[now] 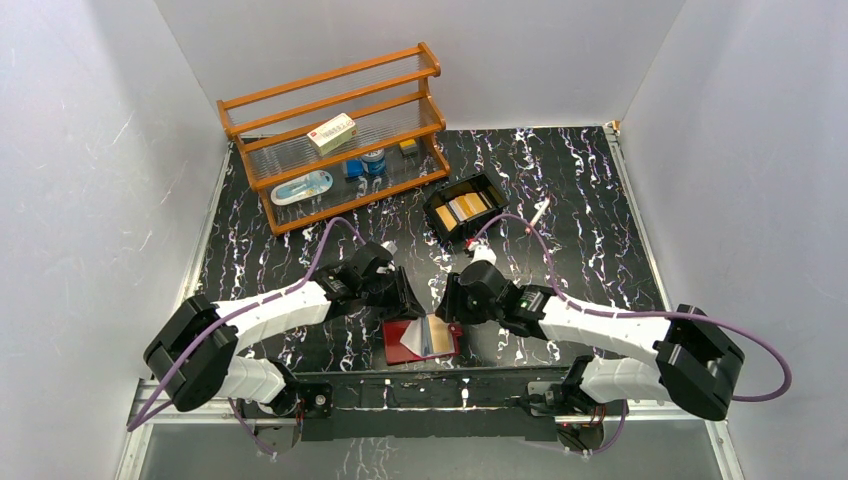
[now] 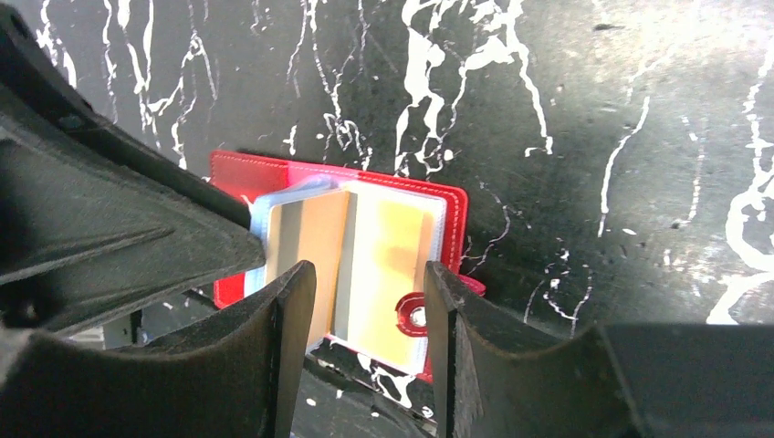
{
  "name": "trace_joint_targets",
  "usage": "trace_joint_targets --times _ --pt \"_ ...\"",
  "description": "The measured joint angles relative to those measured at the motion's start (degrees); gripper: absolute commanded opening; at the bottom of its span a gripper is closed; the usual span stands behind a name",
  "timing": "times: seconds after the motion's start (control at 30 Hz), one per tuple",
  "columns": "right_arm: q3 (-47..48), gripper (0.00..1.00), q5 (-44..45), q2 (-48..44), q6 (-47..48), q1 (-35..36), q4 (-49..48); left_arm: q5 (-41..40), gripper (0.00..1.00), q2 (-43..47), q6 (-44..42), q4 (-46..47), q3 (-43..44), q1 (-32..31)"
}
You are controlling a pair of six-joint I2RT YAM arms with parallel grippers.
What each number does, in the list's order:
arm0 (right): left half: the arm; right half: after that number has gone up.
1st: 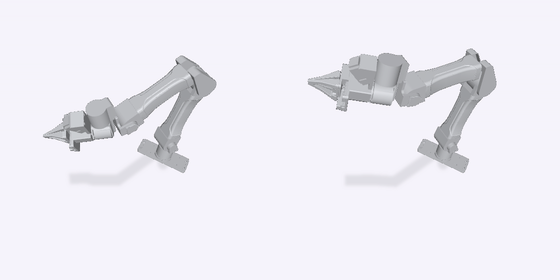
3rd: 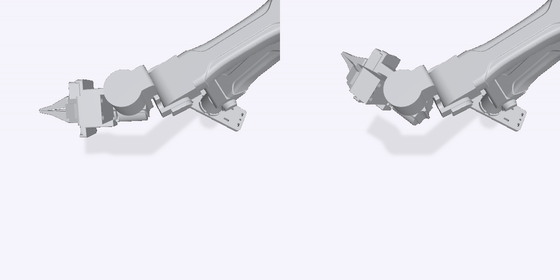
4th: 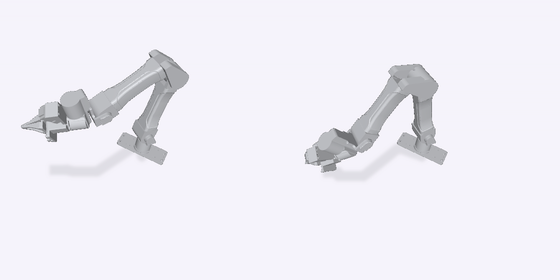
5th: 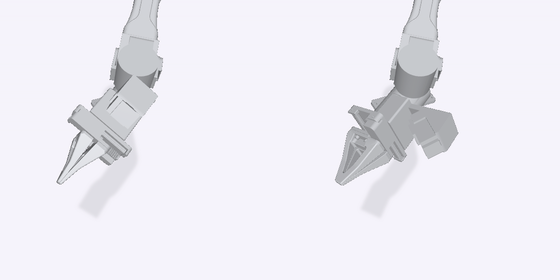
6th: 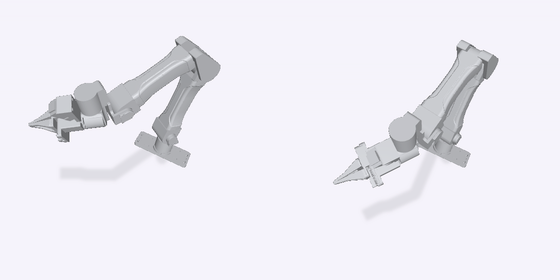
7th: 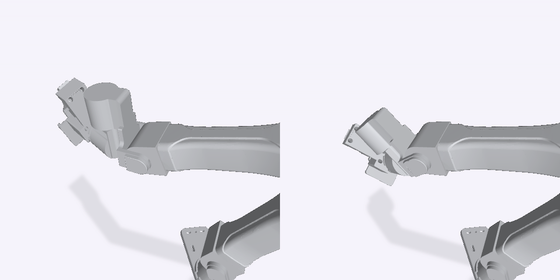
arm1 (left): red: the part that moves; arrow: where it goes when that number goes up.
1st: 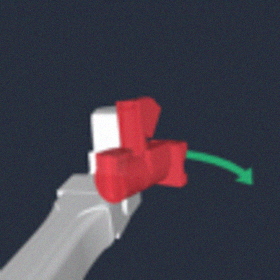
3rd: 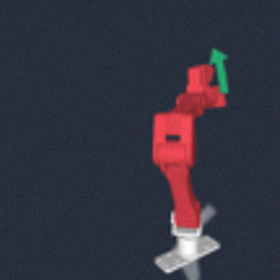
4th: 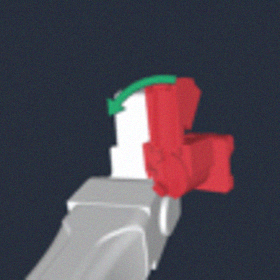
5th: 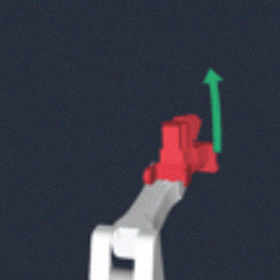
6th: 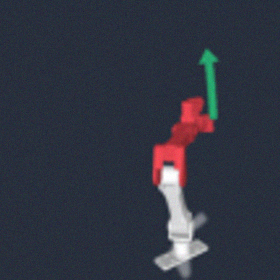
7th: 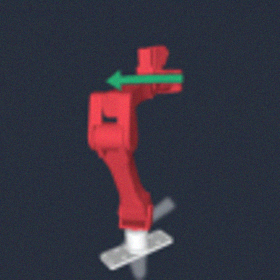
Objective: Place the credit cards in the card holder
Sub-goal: Flip the card slot in the card holder.
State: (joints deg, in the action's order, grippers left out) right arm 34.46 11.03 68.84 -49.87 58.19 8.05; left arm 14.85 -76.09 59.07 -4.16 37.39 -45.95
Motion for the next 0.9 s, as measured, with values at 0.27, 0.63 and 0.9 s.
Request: trace_joint_targets --times 0.27,0.63,0.9 --pt "-1.05 0.54 -3.52 0.66 -0.15 0.07 -3.56 0.81 0.17 -0.33 -0.02 1.36 0.00 -0.02" --pt "-1.27 0.53 -4.13 0.96 -0.33 0.07 -4.04 0.90 0.06 -0.46 0.09 1.77 -0.02 -0.02" --pt "-1.38 0.52 -5.70 1.03 -0.98 0.07 -5.70 1.20 0.23 -0.42 0.00 2.51 -0.31 -0.02"
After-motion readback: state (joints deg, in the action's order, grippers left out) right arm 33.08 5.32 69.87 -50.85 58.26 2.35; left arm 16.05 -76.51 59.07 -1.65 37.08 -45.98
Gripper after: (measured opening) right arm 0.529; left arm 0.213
